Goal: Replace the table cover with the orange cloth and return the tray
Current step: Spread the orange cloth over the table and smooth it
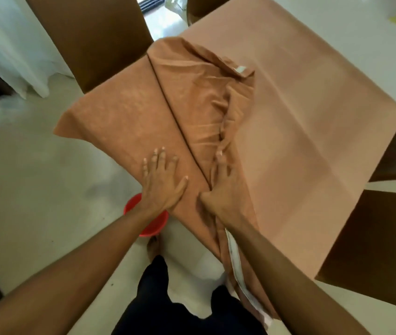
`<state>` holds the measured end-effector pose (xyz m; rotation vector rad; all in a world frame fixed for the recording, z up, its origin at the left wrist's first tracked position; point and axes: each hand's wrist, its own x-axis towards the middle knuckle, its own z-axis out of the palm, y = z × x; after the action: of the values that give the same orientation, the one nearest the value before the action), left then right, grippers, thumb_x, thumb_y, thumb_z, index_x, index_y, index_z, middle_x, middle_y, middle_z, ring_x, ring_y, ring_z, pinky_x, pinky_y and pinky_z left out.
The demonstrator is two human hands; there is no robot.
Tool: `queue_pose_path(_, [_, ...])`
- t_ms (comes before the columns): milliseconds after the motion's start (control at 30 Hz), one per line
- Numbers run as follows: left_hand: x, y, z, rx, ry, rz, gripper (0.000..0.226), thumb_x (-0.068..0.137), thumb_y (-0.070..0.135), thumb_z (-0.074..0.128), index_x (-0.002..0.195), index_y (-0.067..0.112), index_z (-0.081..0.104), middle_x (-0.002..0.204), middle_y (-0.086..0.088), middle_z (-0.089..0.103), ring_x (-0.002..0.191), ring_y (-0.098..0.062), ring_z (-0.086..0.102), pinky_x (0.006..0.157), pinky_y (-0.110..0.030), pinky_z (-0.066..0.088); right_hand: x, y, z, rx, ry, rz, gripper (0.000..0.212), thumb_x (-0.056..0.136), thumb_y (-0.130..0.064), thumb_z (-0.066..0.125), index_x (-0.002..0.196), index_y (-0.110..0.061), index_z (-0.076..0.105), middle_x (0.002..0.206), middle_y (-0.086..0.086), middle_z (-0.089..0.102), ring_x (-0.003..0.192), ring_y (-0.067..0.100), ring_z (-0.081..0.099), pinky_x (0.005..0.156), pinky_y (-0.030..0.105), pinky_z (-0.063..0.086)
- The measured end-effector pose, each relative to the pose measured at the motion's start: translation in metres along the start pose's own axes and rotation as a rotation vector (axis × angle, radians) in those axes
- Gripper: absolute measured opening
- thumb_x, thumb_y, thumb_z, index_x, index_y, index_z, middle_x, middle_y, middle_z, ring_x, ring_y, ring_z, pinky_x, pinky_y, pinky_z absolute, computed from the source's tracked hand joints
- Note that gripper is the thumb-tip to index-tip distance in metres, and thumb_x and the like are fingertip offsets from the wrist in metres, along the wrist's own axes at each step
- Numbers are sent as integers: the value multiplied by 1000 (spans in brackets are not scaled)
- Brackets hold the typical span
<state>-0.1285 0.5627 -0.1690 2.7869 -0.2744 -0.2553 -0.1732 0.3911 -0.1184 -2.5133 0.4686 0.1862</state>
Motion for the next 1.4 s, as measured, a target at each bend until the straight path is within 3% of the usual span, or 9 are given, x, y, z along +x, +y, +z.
queue_pose_path(233, [-78,83,53,9,52,-162,64,100,52,30,157,23,23,165,-18,11,152,-35,5,121,-56,2,-17,63,-12,183,-78,-388,71,79,-23,53,148,-33,41,140,7,55,118,23,57,99,36,49])
queue_pose_path(367, [-74,94,58,11,32,-260,68,101,60,22,159,28,9,166,-14,-3,153,-32,-8,120,-54,-8,11,73,-56,310,-104,-248,71,72,-12,54,137,-40,51,122,-5,66,102,19,63,83,24,45])
queue_pose_path(567, [-73,83,55,86,-59,-231,71,98,66,21,159,33,2,166,-15,-7,152,-33,-10,121,-56,-5,40,143,-124,526,-237,-252,42,76,-3,60,114,-19,69,95,-5,72,75,2,65,73,30,54])
queue_pose_path(667, [-77,96,52,92,-102,-263,71,99,63,23,159,32,1,166,-18,-6,152,-36,-7,121,-57,-2,58,174,-149,617,-134,-56,51,75,13,57,114,-19,65,79,2,68,66,12,64,68,36,54])
queue_pose_path(767, [-100,137,60,65,-28,-175,70,98,56,34,158,27,9,165,-21,5,152,-38,3,121,-58,5,47,184,-147,592,-74,141,71,75,-5,66,141,-26,46,90,6,69,78,20,67,76,41,60])
queue_pose_path(900, [-153,190,92,42,-37,-64,70,96,55,37,157,27,16,166,-17,8,153,-31,3,122,-54,4,-38,184,-115,311,-226,38,99,67,-33,73,148,-45,18,124,0,57,102,26,63,88,46,56])
queue_pose_path(1133, [-199,201,106,-113,-108,-144,92,82,80,24,159,31,12,167,-4,-6,153,-26,-10,122,-55,-2,-131,193,-83,125,-111,-14,106,73,-31,65,154,-46,-2,124,6,45,100,32,56,83,46,52])
queue_pose_path(1267, [-202,197,97,-94,-209,-151,74,96,68,24,159,34,3,166,-2,-15,152,-22,-17,121,-55,-4,-128,195,-84,260,-172,-153,67,88,-24,56,144,-50,30,131,-2,57,93,22,58,83,39,50])
queue_pose_path(1400, [-202,196,98,-70,-288,-135,65,102,57,16,157,35,-11,163,-1,-27,148,-21,-29,120,-59,-7,-103,219,-106,264,-254,-298,23,91,-15,54,94,-30,71,96,-10,72,88,13,65,87,43,55])
